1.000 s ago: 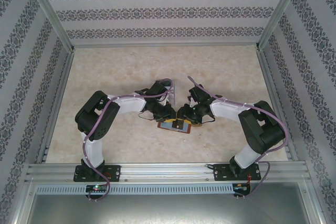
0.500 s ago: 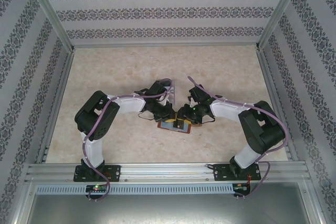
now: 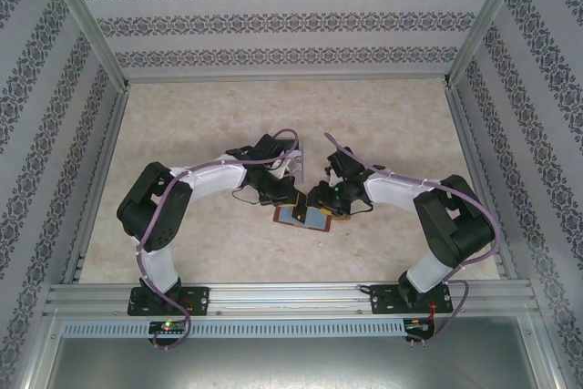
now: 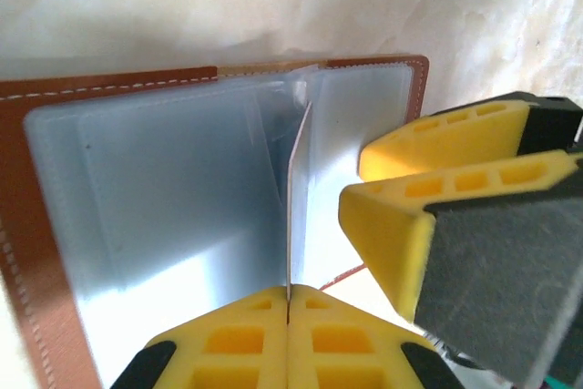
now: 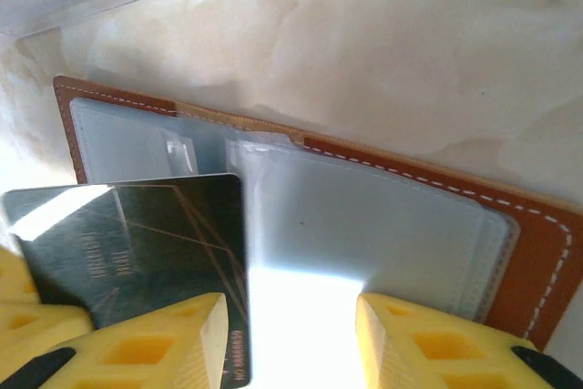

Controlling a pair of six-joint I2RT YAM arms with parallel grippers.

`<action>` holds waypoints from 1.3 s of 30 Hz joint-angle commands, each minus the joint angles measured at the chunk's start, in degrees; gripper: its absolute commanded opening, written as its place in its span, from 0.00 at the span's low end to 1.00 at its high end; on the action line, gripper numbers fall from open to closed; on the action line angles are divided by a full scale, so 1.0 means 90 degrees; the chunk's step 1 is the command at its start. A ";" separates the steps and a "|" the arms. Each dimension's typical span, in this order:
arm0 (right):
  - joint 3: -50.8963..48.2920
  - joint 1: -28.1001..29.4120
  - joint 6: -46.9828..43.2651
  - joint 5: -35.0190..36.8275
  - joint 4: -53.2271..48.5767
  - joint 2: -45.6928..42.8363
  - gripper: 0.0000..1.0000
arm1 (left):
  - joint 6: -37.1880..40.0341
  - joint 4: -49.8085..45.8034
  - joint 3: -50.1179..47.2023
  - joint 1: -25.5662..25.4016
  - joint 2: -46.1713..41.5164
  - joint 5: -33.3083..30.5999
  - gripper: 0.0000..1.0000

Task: Take the credit cards out of the card holder

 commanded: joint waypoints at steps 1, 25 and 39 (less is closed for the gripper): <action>0.0030 0.0046 -0.0087 0.0279 -0.0376 -0.0082 0.44 | 0.0808 -0.0841 0.0309 0.0086 -0.0202 -0.0262 0.01; 0.0231 -0.0115 -0.0387 0.0767 -0.1218 -0.0859 0.44 | 0.7562 -0.4673 0.3601 0.0066 0.0680 -0.1983 0.00; 0.0183 -0.0276 -0.0428 0.0826 -0.1341 -0.1113 0.44 | 0.9617 -0.4817 0.5166 0.0153 0.1344 -0.3357 0.00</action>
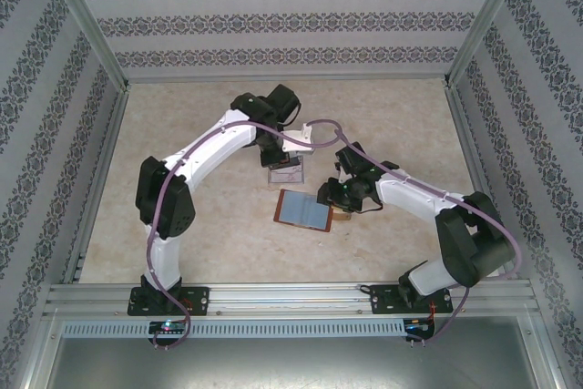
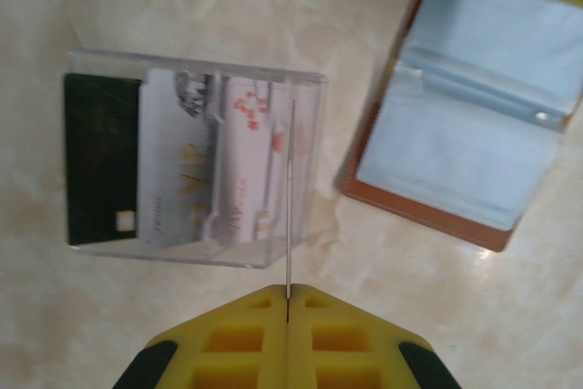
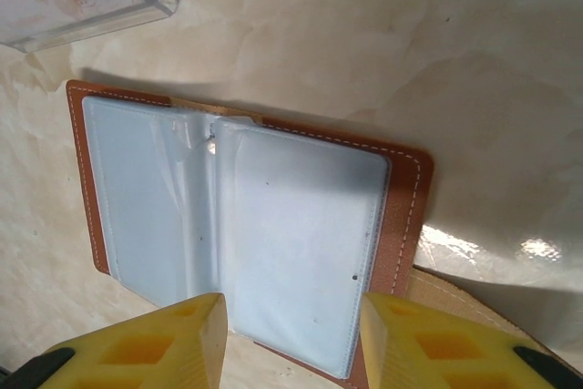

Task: Take the credit cards out of the card holder

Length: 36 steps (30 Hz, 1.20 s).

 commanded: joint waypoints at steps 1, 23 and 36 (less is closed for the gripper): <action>-0.0005 -0.0093 -0.0089 0.0129 -0.0185 -0.0223 0.44 | 0.0718 -0.0452 0.0627 0.0139 0.0391 -0.0334 0.00; -0.0105 -0.0512 -0.0129 -0.0002 -0.0107 -0.0171 0.44 | 0.1163 -0.1320 0.3448 0.0475 0.2342 -0.0484 0.00; -0.0139 -0.0592 -0.0174 -0.0086 -0.0053 -0.0054 0.44 | 0.1135 -0.1200 0.3458 0.0562 0.2707 -0.0587 0.00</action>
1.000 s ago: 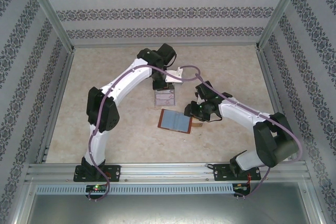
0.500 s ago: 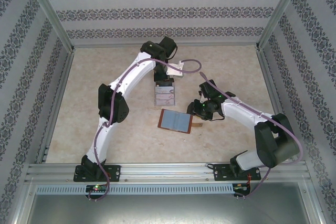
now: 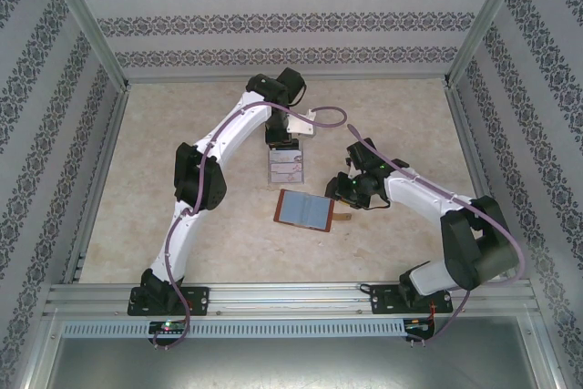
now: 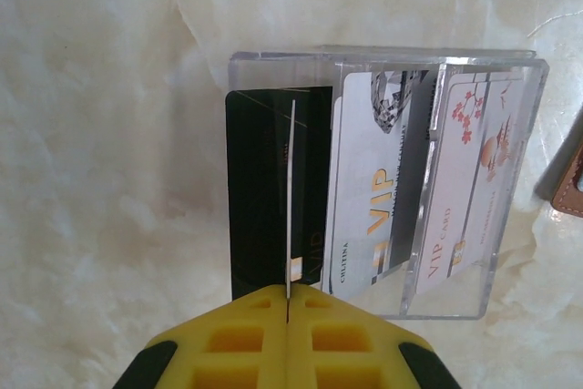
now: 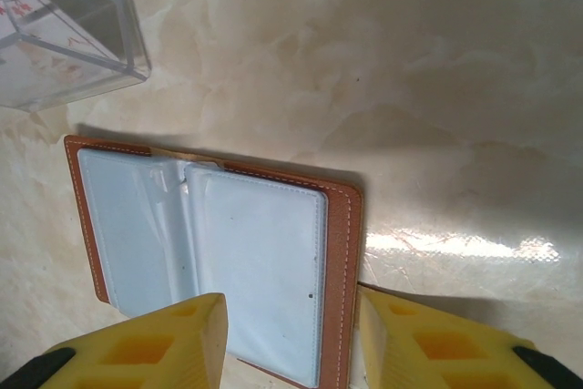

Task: Take the credit cards out of the card holder

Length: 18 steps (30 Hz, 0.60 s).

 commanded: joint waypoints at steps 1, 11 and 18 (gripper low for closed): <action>-0.0103 -0.0065 -0.0161 -0.0083 0.0018 0.0104 0.44 | 0.0135 -0.0129 0.0194 0.0067 0.0206 -0.0062 0.02; -0.0083 -0.0123 -0.0191 -0.0109 0.0029 0.0102 0.44 | 0.0082 0.0085 0.0306 0.0069 0.0231 -0.0358 0.24; -0.0098 -0.0132 -0.0182 -0.0093 0.0042 0.0060 0.44 | -0.0102 0.0031 0.0403 0.0171 0.0120 -0.0406 0.26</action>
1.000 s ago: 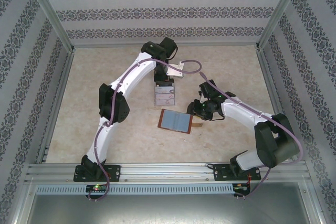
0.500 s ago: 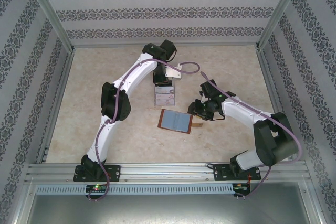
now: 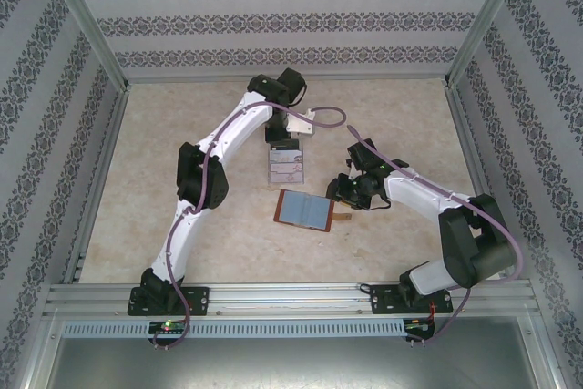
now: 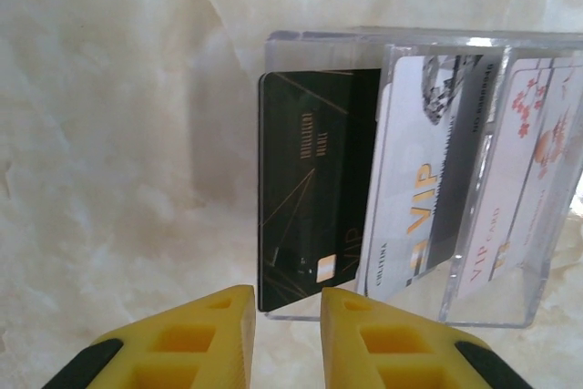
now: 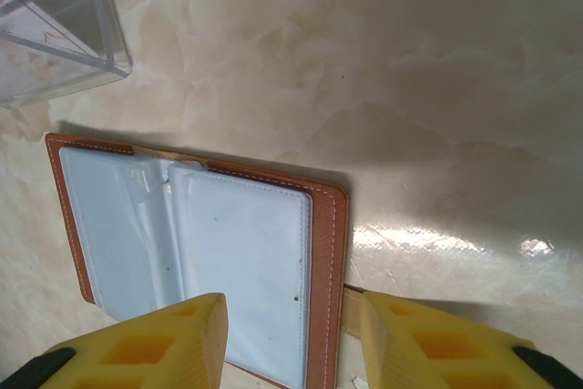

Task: Take the credit cards out of the card holder

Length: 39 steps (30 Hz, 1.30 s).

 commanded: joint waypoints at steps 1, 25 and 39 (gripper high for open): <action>-0.0054 -0.0087 -0.0065 -0.0054 0.0044 -0.0006 0.44 | -0.0113 -0.0036 0.0182 0.0121 -0.0102 -0.0028 0.26; 0.0296 0.0720 0.0247 -0.0474 0.0687 0.1131 0.42 | -0.1376 0.0969 -0.3090 0.0081 -0.2314 0.0622 0.28; 0.0451 0.0990 0.0370 -0.0537 0.0920 0.1508 0.42 | -0.1695 0.1341 -0.4301 0.0081 -0.2994 0.0747 0.28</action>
